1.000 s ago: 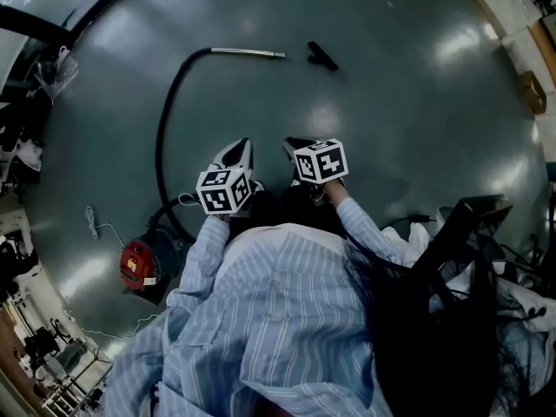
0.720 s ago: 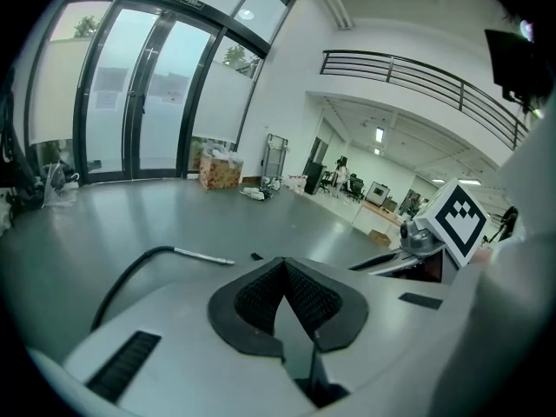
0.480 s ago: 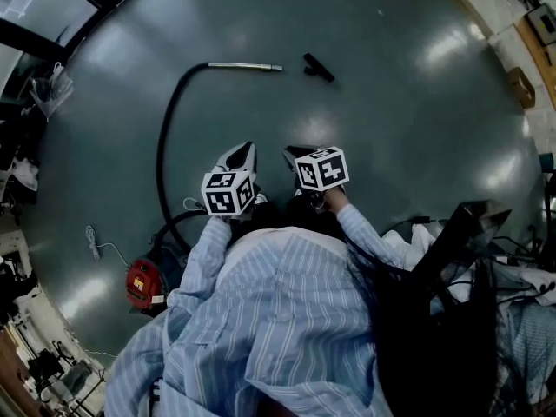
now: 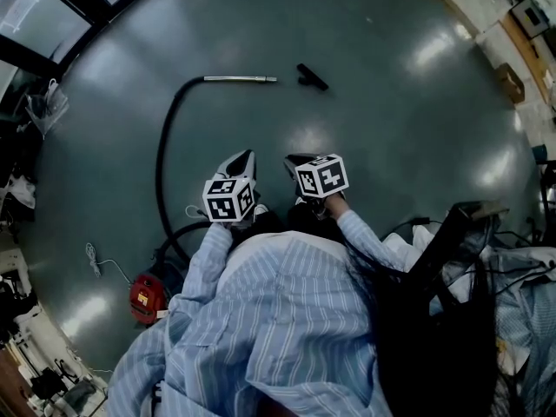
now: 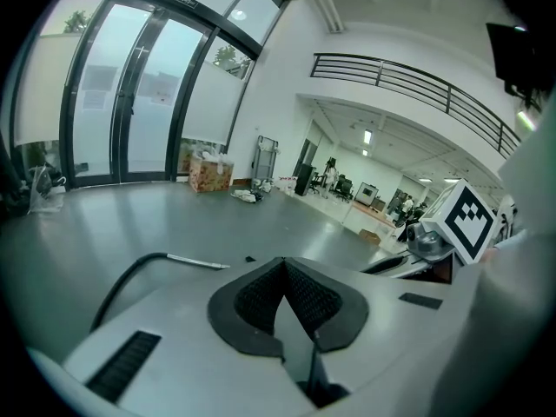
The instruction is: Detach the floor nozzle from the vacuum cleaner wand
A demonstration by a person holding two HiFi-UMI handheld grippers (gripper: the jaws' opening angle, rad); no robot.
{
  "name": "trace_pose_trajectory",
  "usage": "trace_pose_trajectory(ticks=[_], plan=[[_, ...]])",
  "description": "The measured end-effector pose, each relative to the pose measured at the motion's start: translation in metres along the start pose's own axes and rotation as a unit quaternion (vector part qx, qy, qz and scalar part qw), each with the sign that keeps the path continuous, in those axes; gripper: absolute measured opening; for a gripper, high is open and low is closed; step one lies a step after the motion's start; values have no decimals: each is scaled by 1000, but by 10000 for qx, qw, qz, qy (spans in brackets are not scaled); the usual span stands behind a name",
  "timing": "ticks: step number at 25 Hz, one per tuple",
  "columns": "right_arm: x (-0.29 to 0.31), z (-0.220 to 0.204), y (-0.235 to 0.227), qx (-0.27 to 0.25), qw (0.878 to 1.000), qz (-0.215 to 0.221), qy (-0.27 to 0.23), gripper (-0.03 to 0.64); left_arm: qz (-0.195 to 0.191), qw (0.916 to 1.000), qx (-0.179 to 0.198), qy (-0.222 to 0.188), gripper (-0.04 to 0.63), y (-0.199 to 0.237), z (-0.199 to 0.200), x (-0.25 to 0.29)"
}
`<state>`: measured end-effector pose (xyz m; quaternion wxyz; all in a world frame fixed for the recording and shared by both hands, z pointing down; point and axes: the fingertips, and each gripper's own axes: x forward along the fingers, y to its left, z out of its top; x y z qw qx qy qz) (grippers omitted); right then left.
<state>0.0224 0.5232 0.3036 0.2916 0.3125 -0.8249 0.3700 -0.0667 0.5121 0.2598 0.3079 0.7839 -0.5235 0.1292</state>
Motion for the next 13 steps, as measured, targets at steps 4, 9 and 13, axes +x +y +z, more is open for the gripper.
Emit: trace_pose_trajectory(ticks=[4, 9, 13], plan=[[4, -2, 8, -35, 10000, 5, 18, 40, 5, 10000, -60, -11, 6, 8, -3, -5], [4, -7, 14, -43, 9999, -84, 42, 40, -6, 9999, -129, -51, 6, 14, -5, -13], [11, -13, 16, 0, 10000, -56, 28, 40, -11, 9999, -132, -69, 6, 19, -8, -16]])
